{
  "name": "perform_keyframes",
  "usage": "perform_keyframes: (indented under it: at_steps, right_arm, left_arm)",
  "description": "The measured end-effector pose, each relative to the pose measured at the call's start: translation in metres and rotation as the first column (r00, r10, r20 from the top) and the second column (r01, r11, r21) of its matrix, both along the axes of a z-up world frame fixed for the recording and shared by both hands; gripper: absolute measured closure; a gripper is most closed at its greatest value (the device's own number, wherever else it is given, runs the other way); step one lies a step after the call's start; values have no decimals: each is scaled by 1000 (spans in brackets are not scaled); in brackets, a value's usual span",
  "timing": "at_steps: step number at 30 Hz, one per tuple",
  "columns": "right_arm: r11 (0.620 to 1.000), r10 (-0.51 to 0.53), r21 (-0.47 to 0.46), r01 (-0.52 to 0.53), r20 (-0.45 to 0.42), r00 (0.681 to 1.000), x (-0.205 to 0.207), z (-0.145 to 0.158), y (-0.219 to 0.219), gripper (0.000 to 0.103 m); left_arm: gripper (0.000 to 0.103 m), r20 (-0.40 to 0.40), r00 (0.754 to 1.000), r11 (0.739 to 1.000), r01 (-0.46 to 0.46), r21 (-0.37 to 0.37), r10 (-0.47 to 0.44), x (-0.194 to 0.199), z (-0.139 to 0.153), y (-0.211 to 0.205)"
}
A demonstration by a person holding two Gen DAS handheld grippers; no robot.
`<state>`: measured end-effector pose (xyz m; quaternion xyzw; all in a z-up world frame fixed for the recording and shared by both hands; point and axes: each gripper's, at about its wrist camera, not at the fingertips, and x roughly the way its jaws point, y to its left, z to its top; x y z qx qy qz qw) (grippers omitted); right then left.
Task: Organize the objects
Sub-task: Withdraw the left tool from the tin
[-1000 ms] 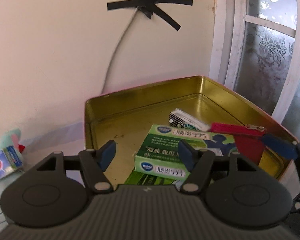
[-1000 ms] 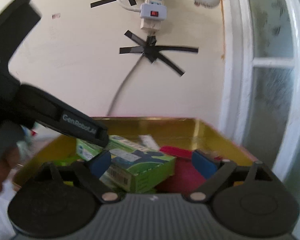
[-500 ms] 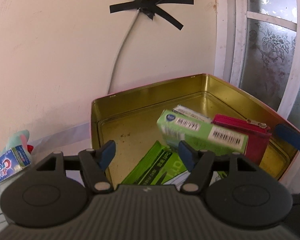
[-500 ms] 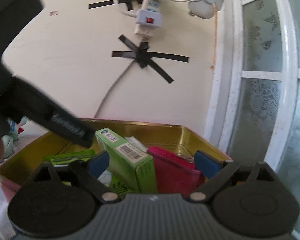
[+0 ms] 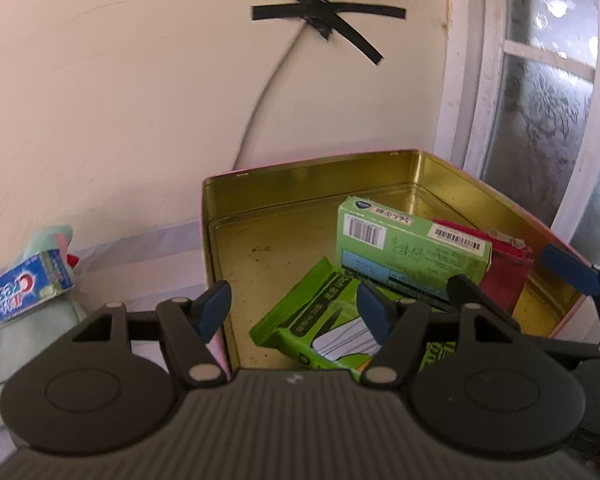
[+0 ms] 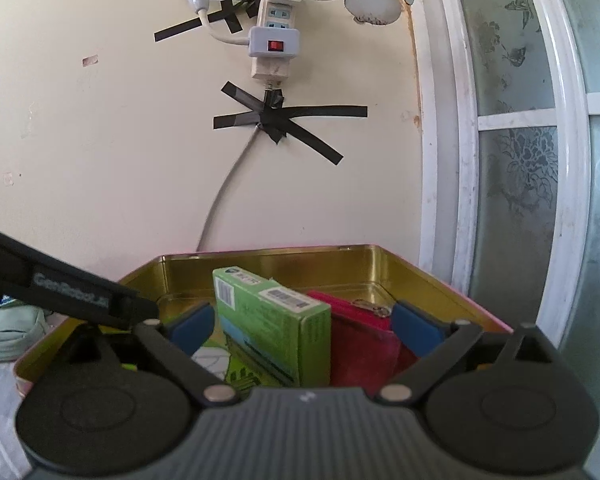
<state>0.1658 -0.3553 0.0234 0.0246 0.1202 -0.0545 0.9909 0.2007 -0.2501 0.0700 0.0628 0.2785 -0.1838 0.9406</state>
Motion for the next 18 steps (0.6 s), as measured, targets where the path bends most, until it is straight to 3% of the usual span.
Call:
perform_keyframes:
  at_steps: [8, 11, 14, 16, 18]
  right_arm:
    - [999, 8, 45, -10, 44, 999, -7, 2, -6, 1]
    - [998, -3, 63, -3, 98, 995, -13, 6, -10, 0]
    - [995, -23, 100, 2, 207, 978, -27, 9, -14, 0]
    - [980, -40, 200, -13, 259, 965, -32, 0, -23, 0]
    - [929, -70, 370, -21, 230, 971, -29, -8, -39, 0]
  left_arm:
    - [31, 43, 996, 993, -67, -98, 72, -15, 13, 32]
    - [27, 45, 996, 991, -74, -108, 79, -22, 13, 43]
    - [27, 54, 995, 988, -78, -133, 86, -36, 11, 61]
    - [27, 65, 993, 986, -86, -143, 96, -48, 7, 79]
    - [26, 71, 991, 986, -100, -133, 110, -60, 1, 101]
